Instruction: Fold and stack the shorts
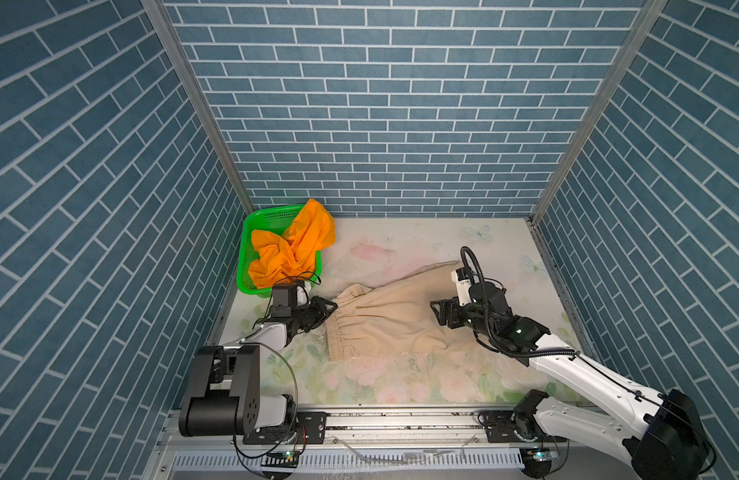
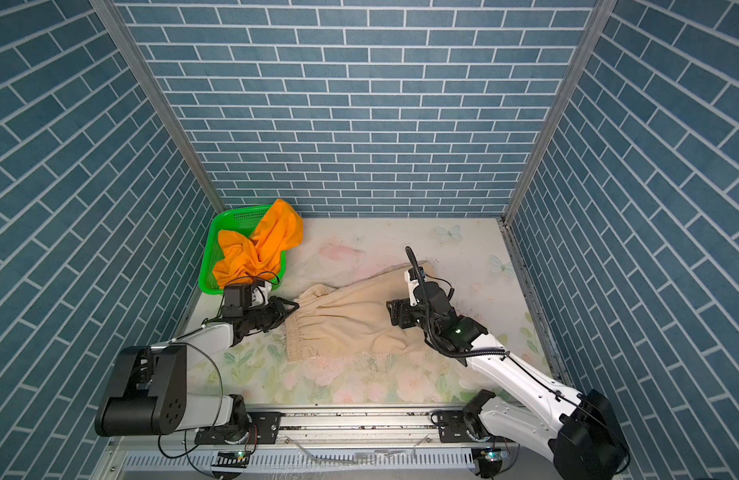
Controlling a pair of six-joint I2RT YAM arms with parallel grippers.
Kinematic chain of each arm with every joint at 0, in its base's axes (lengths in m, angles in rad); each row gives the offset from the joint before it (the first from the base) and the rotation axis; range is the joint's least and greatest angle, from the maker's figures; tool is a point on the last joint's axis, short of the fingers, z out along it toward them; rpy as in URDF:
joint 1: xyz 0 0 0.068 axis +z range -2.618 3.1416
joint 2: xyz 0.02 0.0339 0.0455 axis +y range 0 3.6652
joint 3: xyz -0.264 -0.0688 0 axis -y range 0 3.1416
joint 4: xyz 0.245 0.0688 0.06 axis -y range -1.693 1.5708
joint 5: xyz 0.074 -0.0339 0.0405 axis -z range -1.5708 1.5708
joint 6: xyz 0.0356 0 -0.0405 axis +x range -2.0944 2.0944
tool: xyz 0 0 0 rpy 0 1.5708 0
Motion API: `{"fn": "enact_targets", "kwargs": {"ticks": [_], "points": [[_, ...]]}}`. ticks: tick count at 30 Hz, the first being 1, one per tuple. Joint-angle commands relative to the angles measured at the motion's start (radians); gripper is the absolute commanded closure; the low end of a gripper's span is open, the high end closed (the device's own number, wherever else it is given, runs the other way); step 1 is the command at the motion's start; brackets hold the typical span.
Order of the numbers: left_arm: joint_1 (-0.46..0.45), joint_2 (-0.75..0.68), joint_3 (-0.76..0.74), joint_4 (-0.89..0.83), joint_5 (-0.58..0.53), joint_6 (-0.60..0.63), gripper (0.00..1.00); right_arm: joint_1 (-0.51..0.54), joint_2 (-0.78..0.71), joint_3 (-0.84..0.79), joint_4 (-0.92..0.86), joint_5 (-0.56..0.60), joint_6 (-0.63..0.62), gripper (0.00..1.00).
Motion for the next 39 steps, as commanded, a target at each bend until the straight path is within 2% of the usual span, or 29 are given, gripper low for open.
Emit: {"fn": "enact_targets", "kwargs": {"ticks": [1,5,12,17,22,25,30,31,33,36,38,39], "points": [[-0.017,-0.075,0.060,-0.143,-0.024,0.015,0.72,-0.006,0.018,-0.010,0.020,-0.009,0.035,0.22],[-0.058,-0.186,0.114,-0.357,-0.082,0.002,0.73,-0.013,0.050,0.033,-0.048,0.031,0.029,0.22],[-0.115,-0.392,0.103,-0.559,-0.160,-0.086,0.70,-0.025,0.110,0.096,-0.158,0.056,0.011,0.22],[-0.158,-0.440,0.018,-0.542,-0.179,-0.136,0.66,-0.035,0.145,0.125,-0.219,0.071,-0.001,0.22],[-0.185,-0.428,-0.032,-0.501,-0.211,-0.148,0.62,-0.039,0.185,0.163,-0.287,0.102,-0.013,0.23],[-0.186,-0.399,-0.053,-0.425,-0.227,-0.137,0.56,-0.044,0.201,0.171,-0.318,0.145,-0.010,0.23],[-0.186,-0.280,-0.050,-0.404,-0.234,-0.099,0.55,-0.116,0.233,0.164,-0.332,0.164,-0.009,0.20],[-0.186,-0.273,-0.060,-0.406,-0.243,-0.099,0.53,-0.137,0.236,0.155,-0.319,0.152,-0.013,0.20],[-0.184,-0.271,-0.080,-0.410,-0.267,-0.099,0.31,-0.184,0.249,0.134,-0.276,0.115,-0.022,0.19],[-0.183,-0.291,-0.061,-0.483,-0.323,-0.065,0.20,-0.234,0.284,0.119,-0.233,0.050,-0.040,0.19],[-0.181,-0.314,-0.025,-0.551,-0.375,-0.041,0.01,-0.249,0.311,0.117,-0.214,0.023,-0.050,0.19],[-0.177,-0.321,0.001,-0.594,-0.403,-0.029,0.00,-0.254,0.325,0.117,-0.207,0.011,-0.054,0.19]]}}
